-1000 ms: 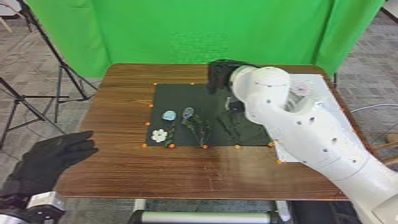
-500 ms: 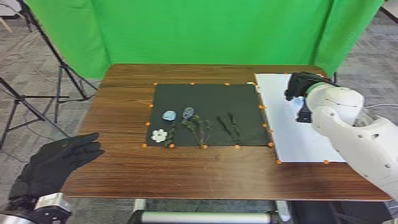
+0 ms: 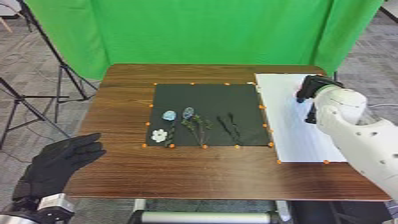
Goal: Arrange flowers
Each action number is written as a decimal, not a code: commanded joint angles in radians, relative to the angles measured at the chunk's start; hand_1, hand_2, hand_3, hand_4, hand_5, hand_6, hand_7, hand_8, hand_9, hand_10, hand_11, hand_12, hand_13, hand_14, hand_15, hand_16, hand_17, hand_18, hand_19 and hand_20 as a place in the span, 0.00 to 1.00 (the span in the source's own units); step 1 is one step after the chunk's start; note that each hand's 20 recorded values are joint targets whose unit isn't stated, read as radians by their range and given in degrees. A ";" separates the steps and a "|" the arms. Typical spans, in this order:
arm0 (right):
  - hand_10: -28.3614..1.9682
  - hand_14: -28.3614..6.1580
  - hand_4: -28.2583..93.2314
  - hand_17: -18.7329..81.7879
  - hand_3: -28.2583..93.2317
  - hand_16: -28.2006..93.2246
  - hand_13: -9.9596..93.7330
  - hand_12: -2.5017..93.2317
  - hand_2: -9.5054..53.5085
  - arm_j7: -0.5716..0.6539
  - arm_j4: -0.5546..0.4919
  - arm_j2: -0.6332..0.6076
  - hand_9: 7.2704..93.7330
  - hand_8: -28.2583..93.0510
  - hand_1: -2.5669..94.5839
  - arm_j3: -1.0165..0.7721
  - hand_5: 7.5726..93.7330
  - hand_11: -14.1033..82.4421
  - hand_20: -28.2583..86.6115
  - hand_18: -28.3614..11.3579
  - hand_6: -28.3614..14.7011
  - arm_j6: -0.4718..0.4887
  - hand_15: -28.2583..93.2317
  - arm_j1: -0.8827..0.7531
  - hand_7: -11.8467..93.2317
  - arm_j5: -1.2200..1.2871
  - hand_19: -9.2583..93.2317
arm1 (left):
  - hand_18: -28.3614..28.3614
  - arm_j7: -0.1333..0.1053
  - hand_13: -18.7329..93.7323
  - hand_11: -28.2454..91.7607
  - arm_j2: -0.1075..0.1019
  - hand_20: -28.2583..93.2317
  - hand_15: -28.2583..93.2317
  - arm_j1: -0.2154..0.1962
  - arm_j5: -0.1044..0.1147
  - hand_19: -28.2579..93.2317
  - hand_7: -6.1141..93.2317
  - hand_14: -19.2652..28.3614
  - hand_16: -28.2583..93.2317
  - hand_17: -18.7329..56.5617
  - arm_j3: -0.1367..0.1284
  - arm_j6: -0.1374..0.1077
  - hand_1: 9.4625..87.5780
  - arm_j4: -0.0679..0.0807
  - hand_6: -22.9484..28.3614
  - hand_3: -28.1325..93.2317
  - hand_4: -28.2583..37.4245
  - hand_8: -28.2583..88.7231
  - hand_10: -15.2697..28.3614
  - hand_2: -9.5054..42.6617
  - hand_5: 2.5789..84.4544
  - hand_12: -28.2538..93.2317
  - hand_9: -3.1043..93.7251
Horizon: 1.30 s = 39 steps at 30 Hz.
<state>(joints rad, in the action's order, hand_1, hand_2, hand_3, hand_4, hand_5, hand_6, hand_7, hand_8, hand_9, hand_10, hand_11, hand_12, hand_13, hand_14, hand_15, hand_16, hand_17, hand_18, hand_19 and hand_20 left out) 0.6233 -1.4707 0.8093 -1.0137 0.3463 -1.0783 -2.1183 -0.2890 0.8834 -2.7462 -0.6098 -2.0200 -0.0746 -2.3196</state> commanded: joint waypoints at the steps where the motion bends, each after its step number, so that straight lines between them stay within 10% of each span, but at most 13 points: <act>1: 0.32 0.53 0.00 0.42 0.94 0.39 0.68 0.20 0.01 0.031 0.060 0.066 0.54 0.12 0.41 0.007 0.52 0.36 0.36 0.19 0.56 0.017 0.89 0.016 0.29 -0.040 0.89 | 0.90 -0.024 0.42 0.55 -0.014 0.37 0.74 -0.010 0.023 0.72 0.20 1.00 0.13 0.12 0.024 -0.002 0.23 0.013 0.75 0.88 0.17 0.17 0.88 0.29 0.59 0.32 0.46; 14: 0.38 0.51 0.00 0.42 0.92 0.38 0.70 0.20 0.02 0.039 0.067 0.046 0.61 0.13 0.42 0.013 0.57 0.39 0.36 0.18 0.59 -0.021 0.89 -0.017 0.30 -0.074 0.88 | 0.90 -0.050 0.43 0.55 -0.053 0.37 0.74 -0.026 0.043 0.72 0.20 1.00 0.13 0.12 0.019 -0.014 0.23 0.016 0.75 0.88 0.17 0.17 0.88 0.29 0.59 0.32 0.46; 26: 0.69 0.62 0.00 0.47 0.84 0.40 0.79 0.38 0.00 0.035 0.087 0.056 0.87 0.21 0.56 0.075 0.75 0.33 0.35 0.23 0.66 -0.150 0.86 -0.022 0.40 -0.152 0.90 | 0.90 -0.024 0.42 0.55 -0.034 0.37 0.74 0.005 0.026 0.71 0.20 1.00 0.13 0.12 0.030 -0.002 0.23 0.020 0.75 0.88 0.17 0.17 0.88 0.29 0.59 0.32 0.46; 39: 0.74 0.67 0.00 0.49 0.85 0.41 0.83 0.42 0.00 0.032 0.023 0.033 0.93 0.24 0.58 0.122 0.83 0.37 0.34 0.22 0.66 -0.217 0.85 -0.006 0.39 -0.115 0.92 | 0.90 -0.041 0.42 0.55 -0.050 0.37 0.74 -0.035 0.040 0.71 0.20 1.00 0.13 0.12 0.009 -0.015 0.23 0.010 0.75 0.88 0.17 0.17 0.88 0.29 0.59 0.32 0.46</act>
<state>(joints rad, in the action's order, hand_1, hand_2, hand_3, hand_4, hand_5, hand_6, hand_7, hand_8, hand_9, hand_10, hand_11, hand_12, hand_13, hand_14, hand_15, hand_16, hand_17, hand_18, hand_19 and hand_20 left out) 0.6623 -1.3950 0.8587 -0.9245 0.1731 -1.0940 -2.2591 -0.3195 0.8466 -2.7453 -0.5819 -1.9981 -0.0788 -2.3028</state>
